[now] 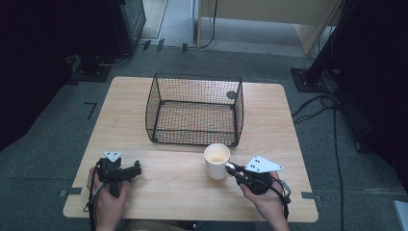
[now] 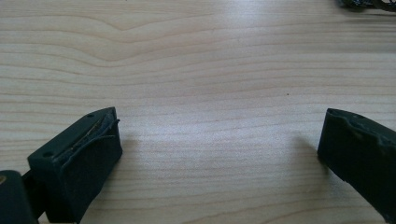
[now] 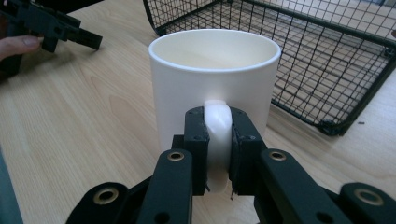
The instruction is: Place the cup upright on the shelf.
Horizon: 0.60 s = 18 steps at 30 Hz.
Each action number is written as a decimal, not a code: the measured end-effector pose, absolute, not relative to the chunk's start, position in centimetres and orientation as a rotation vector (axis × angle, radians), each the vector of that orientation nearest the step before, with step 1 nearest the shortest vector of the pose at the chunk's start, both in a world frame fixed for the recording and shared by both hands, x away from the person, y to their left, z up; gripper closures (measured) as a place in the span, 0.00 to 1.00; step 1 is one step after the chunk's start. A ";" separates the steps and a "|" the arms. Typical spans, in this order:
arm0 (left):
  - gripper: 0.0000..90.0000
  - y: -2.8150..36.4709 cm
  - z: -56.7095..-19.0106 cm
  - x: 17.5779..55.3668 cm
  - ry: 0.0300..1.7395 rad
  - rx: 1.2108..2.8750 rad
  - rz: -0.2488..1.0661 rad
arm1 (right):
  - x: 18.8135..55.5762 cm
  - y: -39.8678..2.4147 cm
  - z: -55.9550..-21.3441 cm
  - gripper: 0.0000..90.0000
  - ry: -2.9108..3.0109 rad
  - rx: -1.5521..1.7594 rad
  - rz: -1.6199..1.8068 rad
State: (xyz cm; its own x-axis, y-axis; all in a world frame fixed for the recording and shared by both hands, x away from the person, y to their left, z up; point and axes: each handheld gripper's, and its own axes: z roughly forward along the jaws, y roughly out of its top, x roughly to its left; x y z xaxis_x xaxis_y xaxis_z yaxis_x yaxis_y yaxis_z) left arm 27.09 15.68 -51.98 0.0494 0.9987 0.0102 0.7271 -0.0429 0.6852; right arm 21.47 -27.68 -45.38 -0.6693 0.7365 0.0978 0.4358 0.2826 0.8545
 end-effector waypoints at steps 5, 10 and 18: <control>0.00 15.7 -52.0 27.1 1.729 1.822 0.697 | 22.0 -27.2 -44.7 0.90 2.235 1.053 1.352; 0.00 15.7 -52.0 27.1 1.729 1.824 0.696 | 22.6 -26.7 -43.9 0.90 2.231 1.042 1.366; 0.00 15.7 -52.0 27.1 1.729 1.823 0.697 | 23.6 -26.0 -42.4 0.90 2.234 1.026 1.387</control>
State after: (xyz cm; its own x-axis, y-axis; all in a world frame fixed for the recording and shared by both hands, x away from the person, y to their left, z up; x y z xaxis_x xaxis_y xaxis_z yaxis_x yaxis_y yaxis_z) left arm 27.09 15.68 -51.99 0.0486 0.9988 0.0100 0.7266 -0.0422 0.6858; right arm 23.59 -26.05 -42.38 -0.6921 0.7149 0.1000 0.4064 0.2715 0.8724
